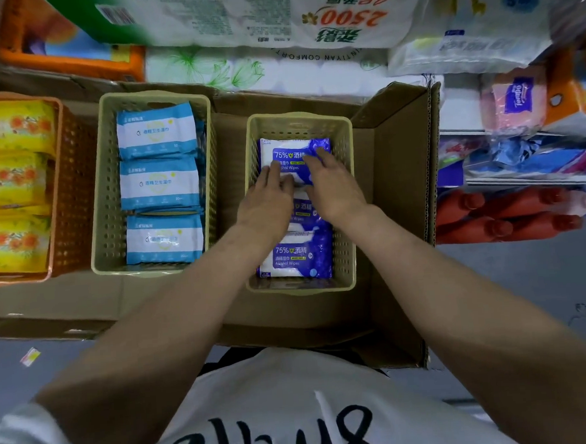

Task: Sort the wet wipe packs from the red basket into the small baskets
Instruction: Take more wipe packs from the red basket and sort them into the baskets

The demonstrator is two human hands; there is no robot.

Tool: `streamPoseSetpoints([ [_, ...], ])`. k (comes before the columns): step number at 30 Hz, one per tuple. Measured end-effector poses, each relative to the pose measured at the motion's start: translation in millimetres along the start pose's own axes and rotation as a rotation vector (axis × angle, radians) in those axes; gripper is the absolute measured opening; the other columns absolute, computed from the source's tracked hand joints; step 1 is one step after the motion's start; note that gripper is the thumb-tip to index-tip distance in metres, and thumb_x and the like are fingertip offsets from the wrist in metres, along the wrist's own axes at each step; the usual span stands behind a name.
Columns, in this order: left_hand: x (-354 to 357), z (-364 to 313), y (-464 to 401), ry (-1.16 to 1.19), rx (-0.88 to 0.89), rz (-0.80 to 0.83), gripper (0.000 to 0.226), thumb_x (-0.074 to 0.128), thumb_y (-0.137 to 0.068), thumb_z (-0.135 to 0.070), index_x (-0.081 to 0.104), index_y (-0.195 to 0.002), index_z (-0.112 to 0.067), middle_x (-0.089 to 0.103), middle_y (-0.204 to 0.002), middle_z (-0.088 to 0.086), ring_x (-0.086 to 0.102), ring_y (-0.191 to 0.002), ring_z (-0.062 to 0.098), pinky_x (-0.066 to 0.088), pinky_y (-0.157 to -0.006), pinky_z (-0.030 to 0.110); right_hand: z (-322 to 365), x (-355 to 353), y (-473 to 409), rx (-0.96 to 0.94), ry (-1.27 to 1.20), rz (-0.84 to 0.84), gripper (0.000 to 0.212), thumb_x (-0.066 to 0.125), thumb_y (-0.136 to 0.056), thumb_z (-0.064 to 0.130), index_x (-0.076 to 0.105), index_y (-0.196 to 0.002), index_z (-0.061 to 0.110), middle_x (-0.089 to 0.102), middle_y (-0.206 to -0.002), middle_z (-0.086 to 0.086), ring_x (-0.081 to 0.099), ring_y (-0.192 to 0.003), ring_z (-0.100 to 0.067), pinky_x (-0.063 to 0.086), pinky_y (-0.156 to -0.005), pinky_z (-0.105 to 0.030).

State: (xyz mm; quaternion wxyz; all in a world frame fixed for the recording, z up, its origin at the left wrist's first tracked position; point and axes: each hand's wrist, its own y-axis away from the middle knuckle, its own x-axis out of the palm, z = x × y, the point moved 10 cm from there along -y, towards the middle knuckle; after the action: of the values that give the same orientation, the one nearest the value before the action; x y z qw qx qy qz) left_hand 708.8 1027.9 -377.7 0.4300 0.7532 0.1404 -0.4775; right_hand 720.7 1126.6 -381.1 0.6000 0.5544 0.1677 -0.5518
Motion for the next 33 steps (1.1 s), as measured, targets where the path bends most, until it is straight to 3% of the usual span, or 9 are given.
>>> streamPoseSetpoints([
  [5, 17.3, -1.2, -12.4, -0.178, -0.020, 0.143, 0.079, 0.060, -0.093, -0.021, 0.012, -0.155, -0.010, -0.003, -0.163, 0.016, 0.004, -0.150, 0.030, 0.017, -0.119, 0.041, 2.9, 13.0, -15.2, -0.005, 0.119, 0.135, 0.056, 0.056, -0.099, 0.021, 0.034, -0.150, 0.014, 0.026, -0.160, -0.010, 0.035, -0.142, -0.032, 0.036, -0.112, -0.045],
  [12, 17.6, -4.4, -0.5, -0.251, 0.010, 0.085, 0.082, 0.058, -0.093, -0.023, 0.006, -0.155, -0.008, -0.003, -0.163, 0.016, 0.004, -0.151, 0.029, 0.007, -0.121, 0.040, 9.9, 3.2, -2.1, -0.055, 0.035, 0.094, 0.059, 0.053, -0.100, 0.029, 0.031, -0.152, 0.014, 0.021, -0.162, -0.010, 0.033, -0.143, -0.031, 0.035, -0.111, -0.041],
  [15, 26.3, -10.2, 18.1, -0.320, 0.033, 0.078, 0.080, 0.057, -0.092, -0.026, 0.009, -0.154, -0.008, 0.010, -0.162, 0.015, 0.013, -0.149, 0.029, 0.003, -0.122, 0.043, 6.6, 9.8, 20.9, -0.038, 0.070, 0.043, 0.053, 0.052, -0.100, 0.028, 0.036, -0.147, 0.012, 0.036, -0.153, -0.013, 0.045, -0.133, -0.034, 0.043, -0.103, -0.041],
  [17, 37.1, -11.9, 29.8, -0.380, 0.043, 0.127, 0.076, 0.050, -0.096, -0.029, 0.007, -0.156, -0.010, 0.006, -0.163, 0.016, 0.011, -0.150, 0.030, -0.001, -0.122, 0.046, 4.3, 26.3, 37.7, -0.024, 0.111, 0.085, 0.047, 0.052, -0.100, 0.027, 0.041, -0.142, 0.011, 0.044, -0.145, -0.013, 0.050, -0.127, -0.032, 0.047, -0.098, -0.041],
  [20, 47.1, -13.3, 37.3, -0.448, 0.049, 0.186, 0.077, 0.045, -0.098, -0.033, 0.000, -0.156, -0.009, -0.003, -0.163, 0.019, 0.006, -0.150, 0.033, -0.002, -0.122, 0.046, 6.6, 45.3, 47.2, -0.051, 0.196, 0.154, 0.052, 0.060, -0.097, 0.025, 0.039, -0.143, 0.012, 0.035, -0.153, -0.013, 0.039, -0.138, -0.031, 0.044, -0.106, -0.043],
  [26, 46.1, -13.9, 40.0, -0.438, 0.039, 0.191, 0.082, 0.050, -0.097, -0.035, -0.001, -0.155, -0.008, -0.001, -0.162, 0.021, 0.009, -0.150, 0.033, 0.001, -0.123, 0.043, 8.4, 38.5, 36.2, -0.064, 0.197, 0.188, 0.045, 0.059, -0.097, 0.026, 0.047, -0.138, 0.013, 0.037, -0.152, -0.009, 0.042, -0.134, -0.029, 0.044, -0.106, -0.041],
  [33, 42.6, -13.0, 36.5, -0.357, 0.024, 0.170, 0.086, 0.060, -0.092, -0.033, 0.006, -0.155, -0.010, 0.005, -0.162, 0.019, 0.015, -0.149, 0.031, 0.005, -0.122, 0.040, 8.9, 41.2, 40.2, -0.095, 0.216, 0.202, 0.051, 0.060, -0.097, 0.025, 0.041, -0.143, 0.013, 0.032, -0.155, -0.009, 0.039, -0.137, -0.029, 0.043, -0.107, -0.041],
])
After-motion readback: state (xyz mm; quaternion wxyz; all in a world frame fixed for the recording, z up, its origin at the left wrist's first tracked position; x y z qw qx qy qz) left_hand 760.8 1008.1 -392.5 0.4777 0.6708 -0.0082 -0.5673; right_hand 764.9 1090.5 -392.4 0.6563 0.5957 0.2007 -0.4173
